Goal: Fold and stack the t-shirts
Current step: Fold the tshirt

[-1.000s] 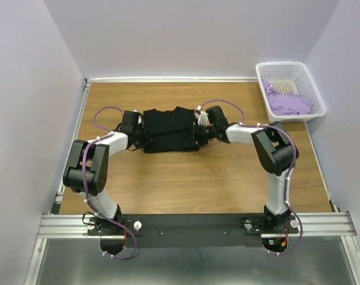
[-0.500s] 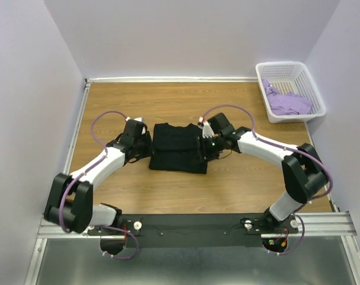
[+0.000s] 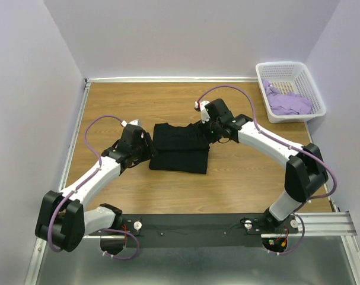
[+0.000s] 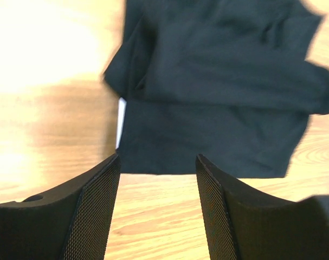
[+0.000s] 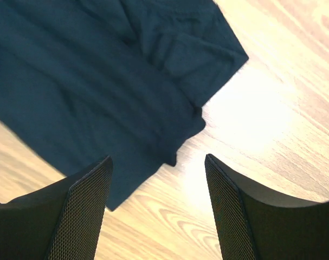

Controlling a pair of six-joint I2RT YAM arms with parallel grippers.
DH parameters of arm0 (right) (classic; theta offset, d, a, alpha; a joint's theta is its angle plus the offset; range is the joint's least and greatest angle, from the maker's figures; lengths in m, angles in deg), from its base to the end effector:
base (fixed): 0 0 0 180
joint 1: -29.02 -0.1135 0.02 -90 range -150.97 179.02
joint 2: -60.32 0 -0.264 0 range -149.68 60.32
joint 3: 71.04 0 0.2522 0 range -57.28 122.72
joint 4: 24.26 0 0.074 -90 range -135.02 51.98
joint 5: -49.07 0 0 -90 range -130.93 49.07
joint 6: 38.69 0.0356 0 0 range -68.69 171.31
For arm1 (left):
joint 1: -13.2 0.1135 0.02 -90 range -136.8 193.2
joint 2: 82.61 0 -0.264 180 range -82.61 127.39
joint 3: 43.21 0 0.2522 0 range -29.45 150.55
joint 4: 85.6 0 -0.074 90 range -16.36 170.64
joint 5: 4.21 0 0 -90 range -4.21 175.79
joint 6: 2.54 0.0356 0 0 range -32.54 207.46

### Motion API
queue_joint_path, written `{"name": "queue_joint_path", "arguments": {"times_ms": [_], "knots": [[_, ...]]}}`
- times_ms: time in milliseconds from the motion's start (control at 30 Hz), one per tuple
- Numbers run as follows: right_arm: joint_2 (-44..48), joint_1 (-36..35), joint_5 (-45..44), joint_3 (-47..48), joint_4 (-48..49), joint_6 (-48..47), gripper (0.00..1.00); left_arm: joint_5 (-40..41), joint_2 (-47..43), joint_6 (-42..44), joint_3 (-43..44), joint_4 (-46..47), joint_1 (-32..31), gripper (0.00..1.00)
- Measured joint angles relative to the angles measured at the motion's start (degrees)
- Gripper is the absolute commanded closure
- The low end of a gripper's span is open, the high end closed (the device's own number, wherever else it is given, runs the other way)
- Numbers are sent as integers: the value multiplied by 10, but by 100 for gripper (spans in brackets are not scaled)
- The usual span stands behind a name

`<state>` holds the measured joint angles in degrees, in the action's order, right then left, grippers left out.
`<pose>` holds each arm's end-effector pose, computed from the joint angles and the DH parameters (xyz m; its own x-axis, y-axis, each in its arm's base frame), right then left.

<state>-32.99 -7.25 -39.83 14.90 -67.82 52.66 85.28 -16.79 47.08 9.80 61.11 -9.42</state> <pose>0.2854 0.2102 0.2596 -0.6399 -0.4403 -0.6297 -0.5863 0.8095 0.0297 0.2157 -0.0902 0.2194 -0.7595 -0.3853 -0.5241 -0.1336 0.8809 -0.4541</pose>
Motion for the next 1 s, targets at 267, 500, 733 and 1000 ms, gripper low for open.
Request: {"name": "queue_joint_path", "arguments": {"times_ms": [267, 500, 733, 1000], "knots": [[-26, 4, 6, 2, -2, -42, 19, -1, 60, 0, 12, 9, 4, 35], [-66, -16, 18, 22, 4, -107, 5, -30, 81, -14, 11, 40, 4, 53], [-148, -63, -6, 74, 8, -151, 3, -48, 130, -19, -5, 56, 4, 55], [-205, -73, -72, 118, 8, -183, 3, -63, 174, -5, 3, 66, 5, 55]]}}
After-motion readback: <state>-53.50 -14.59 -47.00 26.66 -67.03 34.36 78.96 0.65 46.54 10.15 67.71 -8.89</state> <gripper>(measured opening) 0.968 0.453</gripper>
